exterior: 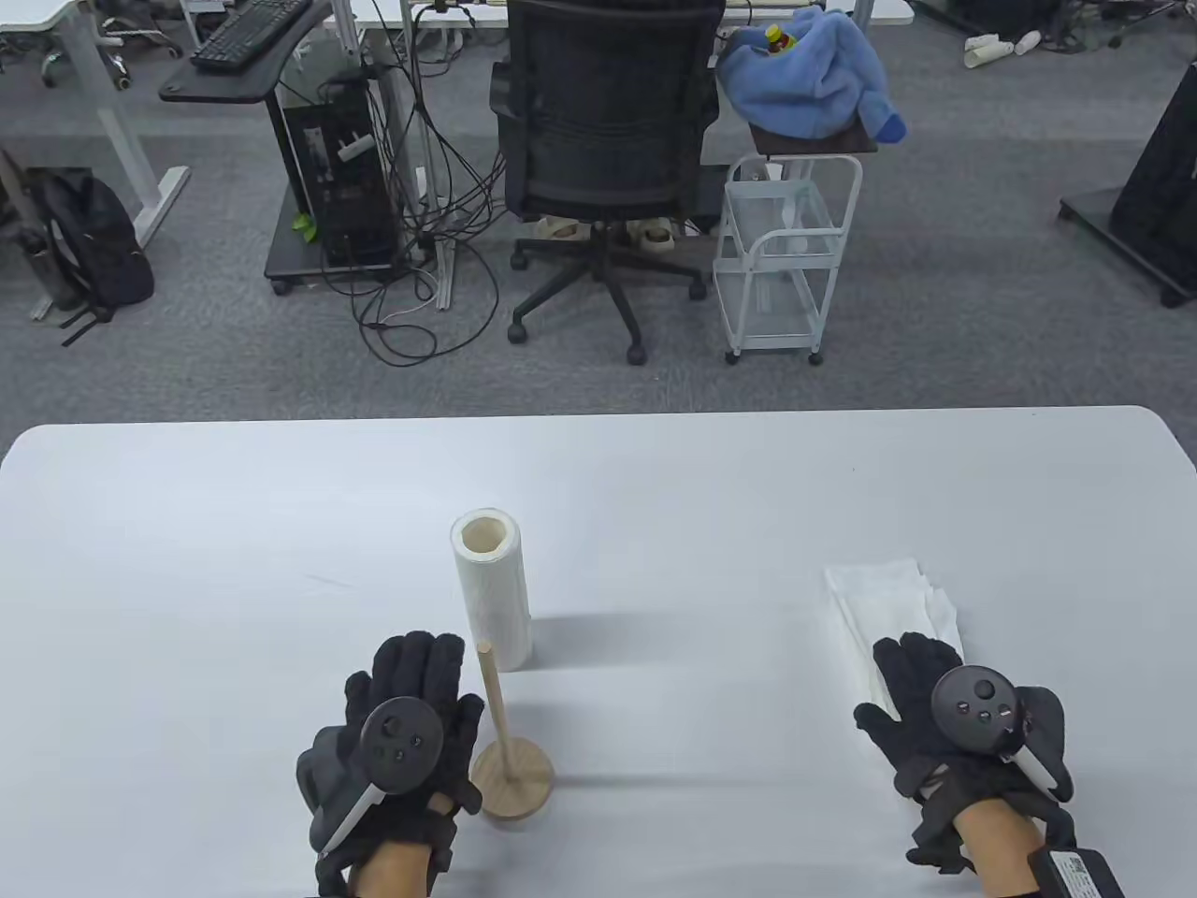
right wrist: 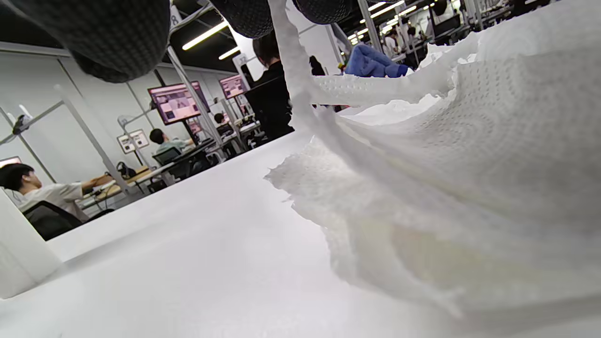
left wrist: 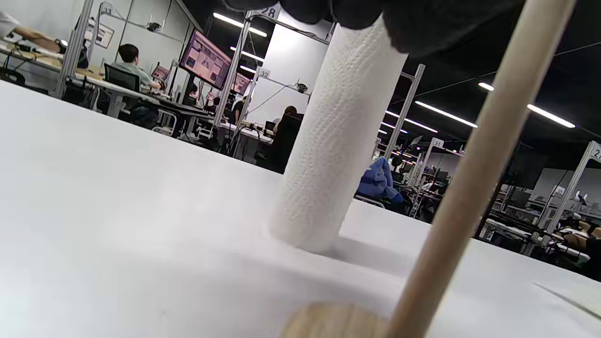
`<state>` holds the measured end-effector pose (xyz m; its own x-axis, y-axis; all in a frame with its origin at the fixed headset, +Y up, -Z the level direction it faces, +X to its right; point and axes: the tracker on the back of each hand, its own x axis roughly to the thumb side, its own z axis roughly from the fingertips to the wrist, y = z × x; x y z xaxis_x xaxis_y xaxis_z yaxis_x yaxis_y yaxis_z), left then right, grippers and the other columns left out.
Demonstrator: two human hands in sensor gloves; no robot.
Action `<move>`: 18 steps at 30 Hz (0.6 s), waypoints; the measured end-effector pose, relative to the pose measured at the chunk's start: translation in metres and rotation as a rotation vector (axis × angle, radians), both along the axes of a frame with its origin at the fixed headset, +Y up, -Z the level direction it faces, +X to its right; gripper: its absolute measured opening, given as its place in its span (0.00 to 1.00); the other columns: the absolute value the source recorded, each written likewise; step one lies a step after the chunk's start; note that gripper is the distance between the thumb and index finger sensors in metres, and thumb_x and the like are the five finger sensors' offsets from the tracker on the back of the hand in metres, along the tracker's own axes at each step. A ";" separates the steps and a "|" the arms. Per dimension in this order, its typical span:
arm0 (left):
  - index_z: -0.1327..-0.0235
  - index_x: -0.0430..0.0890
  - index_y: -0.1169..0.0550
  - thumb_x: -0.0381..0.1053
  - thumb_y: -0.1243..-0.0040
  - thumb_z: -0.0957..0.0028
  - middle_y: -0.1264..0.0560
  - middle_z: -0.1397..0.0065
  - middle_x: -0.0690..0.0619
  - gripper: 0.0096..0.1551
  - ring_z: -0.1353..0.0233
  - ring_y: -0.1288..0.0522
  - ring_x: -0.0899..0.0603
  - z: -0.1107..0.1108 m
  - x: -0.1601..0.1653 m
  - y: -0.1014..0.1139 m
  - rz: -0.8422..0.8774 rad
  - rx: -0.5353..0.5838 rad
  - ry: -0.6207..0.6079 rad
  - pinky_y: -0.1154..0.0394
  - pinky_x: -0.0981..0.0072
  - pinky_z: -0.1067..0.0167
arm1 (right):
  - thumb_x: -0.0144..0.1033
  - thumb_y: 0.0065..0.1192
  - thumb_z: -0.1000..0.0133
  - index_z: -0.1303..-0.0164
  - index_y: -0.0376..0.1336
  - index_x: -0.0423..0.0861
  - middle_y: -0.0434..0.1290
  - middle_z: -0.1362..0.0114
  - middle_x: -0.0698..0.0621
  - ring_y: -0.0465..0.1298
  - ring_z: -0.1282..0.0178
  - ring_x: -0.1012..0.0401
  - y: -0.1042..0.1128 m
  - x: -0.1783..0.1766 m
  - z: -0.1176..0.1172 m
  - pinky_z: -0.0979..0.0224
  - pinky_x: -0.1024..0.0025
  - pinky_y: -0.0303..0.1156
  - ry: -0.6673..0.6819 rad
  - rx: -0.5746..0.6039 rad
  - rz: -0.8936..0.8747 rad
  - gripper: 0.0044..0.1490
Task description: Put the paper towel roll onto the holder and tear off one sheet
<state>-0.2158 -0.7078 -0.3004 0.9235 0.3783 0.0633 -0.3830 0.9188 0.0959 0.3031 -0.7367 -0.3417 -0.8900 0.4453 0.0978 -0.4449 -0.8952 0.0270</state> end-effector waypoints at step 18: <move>0.23 0.54 0.47 0.55 0.49 0.45 0.51 0.20 0.50 0.38 0.20 0.45 0.34 0.012 -0.022 0.015 0.216 0.074 -0.027 0.49 0.32 0.25 | 0.58 0.60 0.47 0.21 0.46 0.53 0.44 0.16 0.39 0.42 0.15 0.38 -0.004 0.004 -0.003 0.20 0.36 0.42 -0.008 -0.019 -0.041 0.48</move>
